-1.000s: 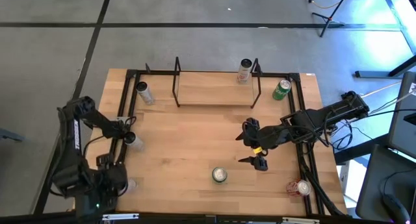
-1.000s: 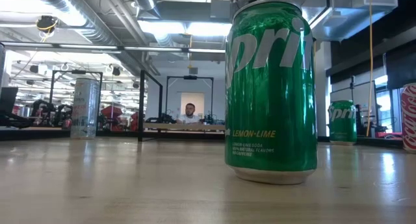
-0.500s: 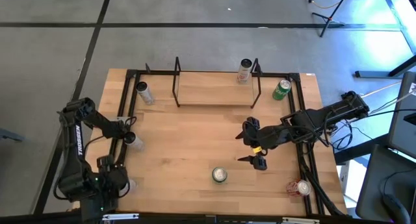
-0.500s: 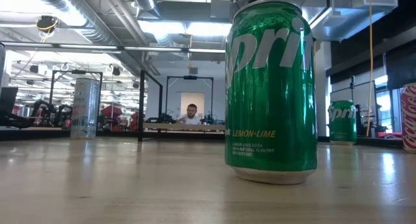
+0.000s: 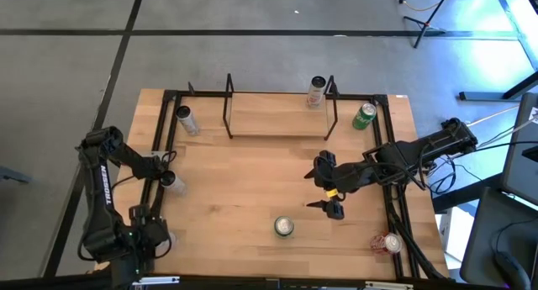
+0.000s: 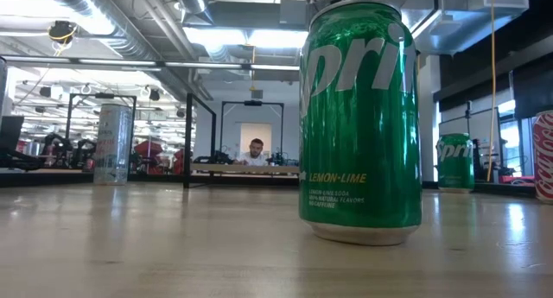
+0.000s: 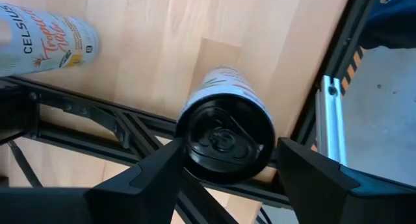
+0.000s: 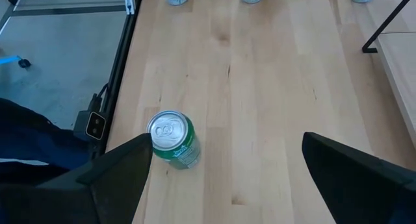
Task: Place canned beverage on shelf
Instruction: Put the white pink soda can on the shelf aligned with the other white pink soda can
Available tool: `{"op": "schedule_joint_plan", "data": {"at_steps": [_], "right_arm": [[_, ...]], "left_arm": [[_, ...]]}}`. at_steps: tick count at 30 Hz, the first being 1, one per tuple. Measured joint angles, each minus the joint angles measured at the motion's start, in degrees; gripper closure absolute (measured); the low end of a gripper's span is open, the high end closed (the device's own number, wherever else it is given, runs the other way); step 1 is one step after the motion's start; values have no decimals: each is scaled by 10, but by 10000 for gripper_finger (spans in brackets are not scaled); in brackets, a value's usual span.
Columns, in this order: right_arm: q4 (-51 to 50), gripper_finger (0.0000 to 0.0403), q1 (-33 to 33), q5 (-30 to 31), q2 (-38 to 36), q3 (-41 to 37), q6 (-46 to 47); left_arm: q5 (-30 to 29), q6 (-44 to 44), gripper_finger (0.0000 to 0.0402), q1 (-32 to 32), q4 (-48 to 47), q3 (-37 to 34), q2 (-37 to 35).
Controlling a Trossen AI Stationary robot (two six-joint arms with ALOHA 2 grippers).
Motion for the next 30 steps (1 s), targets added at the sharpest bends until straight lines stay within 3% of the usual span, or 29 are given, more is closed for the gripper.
{"op": "schedule_joint_plan", "data": {"at_steps": [14, 19, 26, 30], "right_arm": [[0, 23, 0, 0, 0, 0, 0], [0, 23, 0, 0, 0, 0, 0], [0, 23, 0, 0, 0, 0, 0], [0, 23, 0, 8, 0, 0, 0]], "left_arm": [[24, -16, 166, 11, 4, 0, -1], [-18, -19, 165, 12, 0, 22, -14], [0, 9, 138, 18, 4, 26, -30], [-26, 11, 129, 34, 11, 26, -30]]}}
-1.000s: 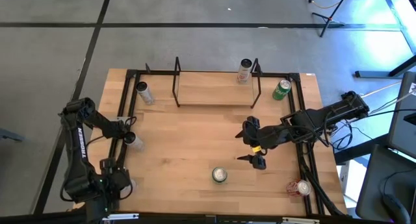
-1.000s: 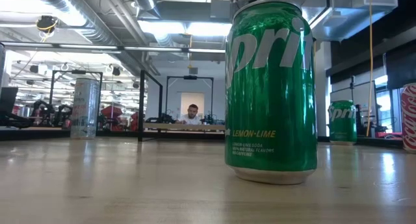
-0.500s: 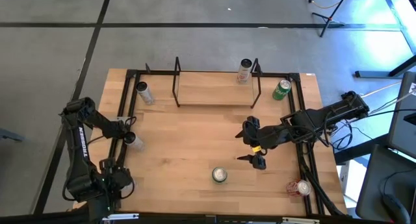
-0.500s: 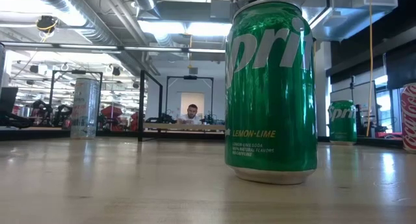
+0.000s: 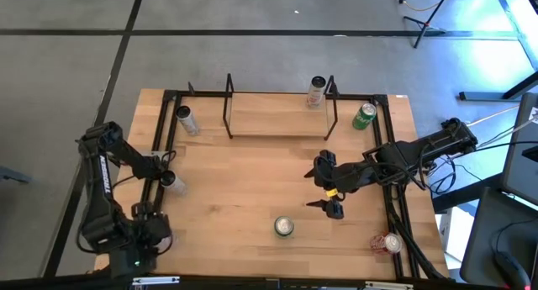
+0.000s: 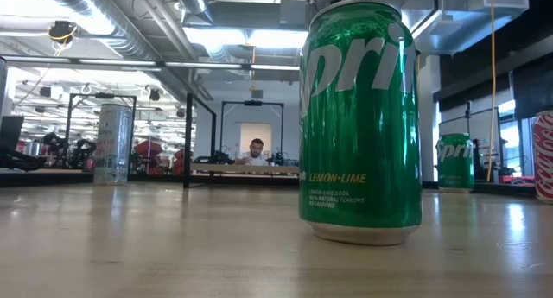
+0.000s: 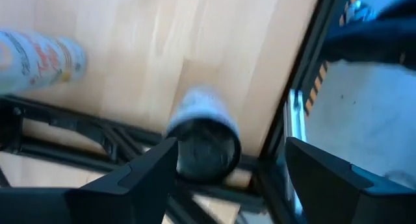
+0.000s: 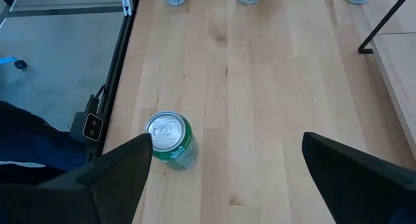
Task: Place canned beverage on shelf
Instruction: Put the white pink soda can on the shelf aligned with the other white pink soda can
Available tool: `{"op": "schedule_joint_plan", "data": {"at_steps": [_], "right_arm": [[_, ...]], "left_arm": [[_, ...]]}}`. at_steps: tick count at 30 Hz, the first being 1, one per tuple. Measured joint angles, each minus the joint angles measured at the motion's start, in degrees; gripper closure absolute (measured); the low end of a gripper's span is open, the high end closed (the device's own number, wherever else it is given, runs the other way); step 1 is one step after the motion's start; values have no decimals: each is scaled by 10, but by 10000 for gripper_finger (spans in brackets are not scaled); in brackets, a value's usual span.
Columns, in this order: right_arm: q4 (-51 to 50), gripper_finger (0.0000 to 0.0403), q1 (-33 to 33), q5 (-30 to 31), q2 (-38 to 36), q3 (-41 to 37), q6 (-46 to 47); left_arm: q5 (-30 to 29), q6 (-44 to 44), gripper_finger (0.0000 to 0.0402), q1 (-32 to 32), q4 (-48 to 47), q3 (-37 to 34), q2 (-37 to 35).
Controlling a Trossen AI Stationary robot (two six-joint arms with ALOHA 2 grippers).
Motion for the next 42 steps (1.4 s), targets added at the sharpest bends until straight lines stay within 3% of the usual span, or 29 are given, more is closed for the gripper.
{"op": "schedule_joint_plan", "data": {"at_steps": [6, 13, 18, 21, 32, 42], "right_arm": [[0, 23, 0, 3, 0, 0, 0], [0, 23, 0, 3, 0, 0, 0], [0, 23, 0, 4, 0, 0, 0], [0, 23, 0, 9, 0, 0, 0], [0, 23, 0, 18, 0, 0, 0], [0, 23, 0, 17, 0, 0, 0]], "left_arm": [[18, 49, 113, 43, -3, 0, 0], [53, 64, 43, 81, -35, 0, 0], [90, 36, 11, 87, -9, 0, 0], [81, 32, 10, 81, 17, 0, 1], [107, -2, 13, 32, -43, -7, 2], [100, -1, 14, 15, 0, -69, 2]]}}
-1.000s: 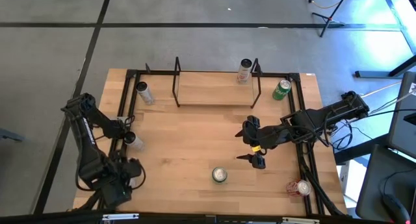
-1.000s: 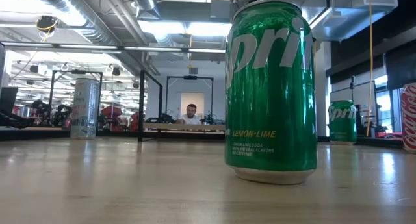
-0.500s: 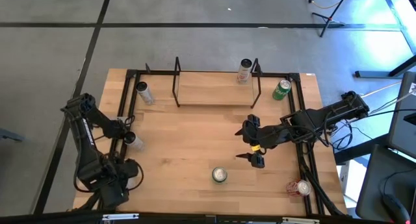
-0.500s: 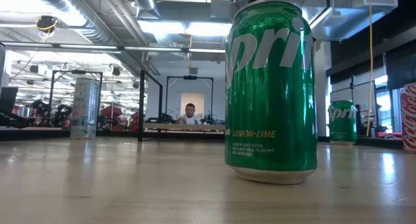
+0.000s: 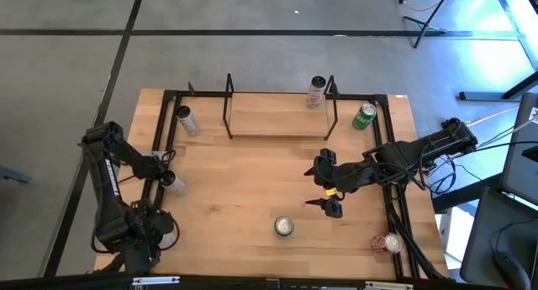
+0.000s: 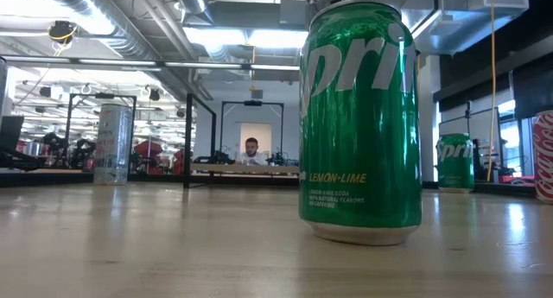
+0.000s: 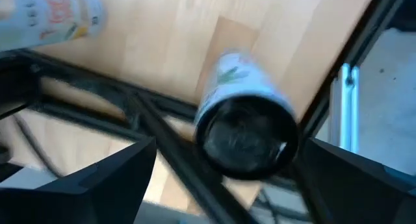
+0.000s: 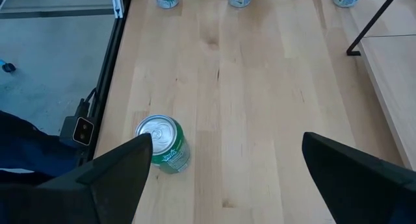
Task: Place canned beverage on shelf
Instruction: Put the white pink soda can on the shelf aligned with the other white pink soda can
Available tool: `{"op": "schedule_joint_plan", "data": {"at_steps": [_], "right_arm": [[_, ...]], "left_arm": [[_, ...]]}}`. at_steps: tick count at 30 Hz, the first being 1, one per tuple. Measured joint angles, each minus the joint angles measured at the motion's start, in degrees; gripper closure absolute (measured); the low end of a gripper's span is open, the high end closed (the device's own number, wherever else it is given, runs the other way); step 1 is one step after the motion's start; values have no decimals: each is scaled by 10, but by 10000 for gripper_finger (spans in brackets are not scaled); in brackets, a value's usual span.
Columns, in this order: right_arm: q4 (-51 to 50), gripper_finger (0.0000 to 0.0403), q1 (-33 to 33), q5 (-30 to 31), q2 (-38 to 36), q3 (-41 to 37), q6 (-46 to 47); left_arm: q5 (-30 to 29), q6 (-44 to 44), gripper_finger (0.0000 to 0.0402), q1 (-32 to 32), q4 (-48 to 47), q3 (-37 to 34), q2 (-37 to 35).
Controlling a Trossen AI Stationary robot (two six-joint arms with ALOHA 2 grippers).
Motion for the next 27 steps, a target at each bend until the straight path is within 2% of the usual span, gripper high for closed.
{"op": "schedule_joint_plan", "data": {"at_steps": [4, 17, 21, 27], "right_arm": [[0, 23, 0, 0, 0, 0, 0], [0, 23, 0, 0, 0, 0, 0], [0, 23, 0, 0, 0, 0, 0], [0, 23, 0, -3, 0, 0, 0]], "left_arm": [[1, 0, 14, 0, 46, -26, 0], [7, 0, 17, 5, 112, -88, 0], [5, 3, 46, 17, 111, -94, 0], [-2, 19, 118, 36, 114, -94, 0]]}}
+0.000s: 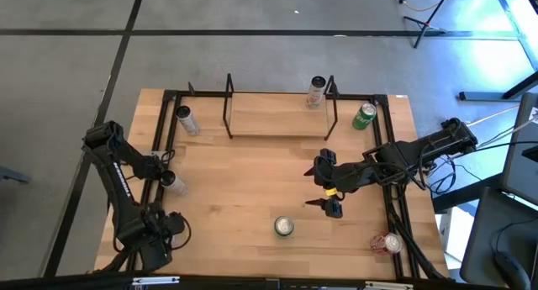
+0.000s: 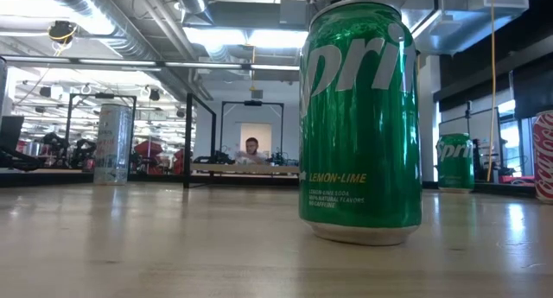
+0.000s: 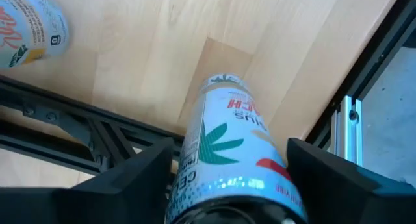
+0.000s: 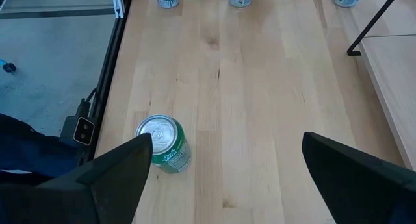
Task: Place canned beverage on shelf
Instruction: Put the white pink soda can on the shelf aligned with the other white pink soda can
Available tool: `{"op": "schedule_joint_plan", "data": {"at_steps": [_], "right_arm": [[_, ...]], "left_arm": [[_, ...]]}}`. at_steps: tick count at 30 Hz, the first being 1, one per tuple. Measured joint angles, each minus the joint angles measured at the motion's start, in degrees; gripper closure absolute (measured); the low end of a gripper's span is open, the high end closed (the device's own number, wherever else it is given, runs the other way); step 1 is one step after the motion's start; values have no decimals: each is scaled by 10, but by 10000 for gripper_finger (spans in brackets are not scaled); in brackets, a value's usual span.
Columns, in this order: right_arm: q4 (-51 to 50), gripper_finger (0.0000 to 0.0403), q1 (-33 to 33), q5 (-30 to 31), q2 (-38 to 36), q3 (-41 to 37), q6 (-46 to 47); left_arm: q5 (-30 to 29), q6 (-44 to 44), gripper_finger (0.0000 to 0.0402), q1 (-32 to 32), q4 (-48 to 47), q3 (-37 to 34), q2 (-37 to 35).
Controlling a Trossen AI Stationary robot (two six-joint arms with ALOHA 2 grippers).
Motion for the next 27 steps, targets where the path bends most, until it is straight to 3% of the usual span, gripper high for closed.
{"op": "schedule_joint_plan", "data": {"at_steps": [7, 19, 27], "right_arm": [[-2, 22, 0, -2, 0, 0, 0], [-11, 22, 0, -6, 0, 0, 0], [-36, 22, 0, -6, -24, 0, 14]], "left_arm": [[6, 16, 191, 11, 5, 0, 0], [11, 38, 184, 43, 5, 14, 1], [7, 108, 184, 111, -12, 62, 1]]}}
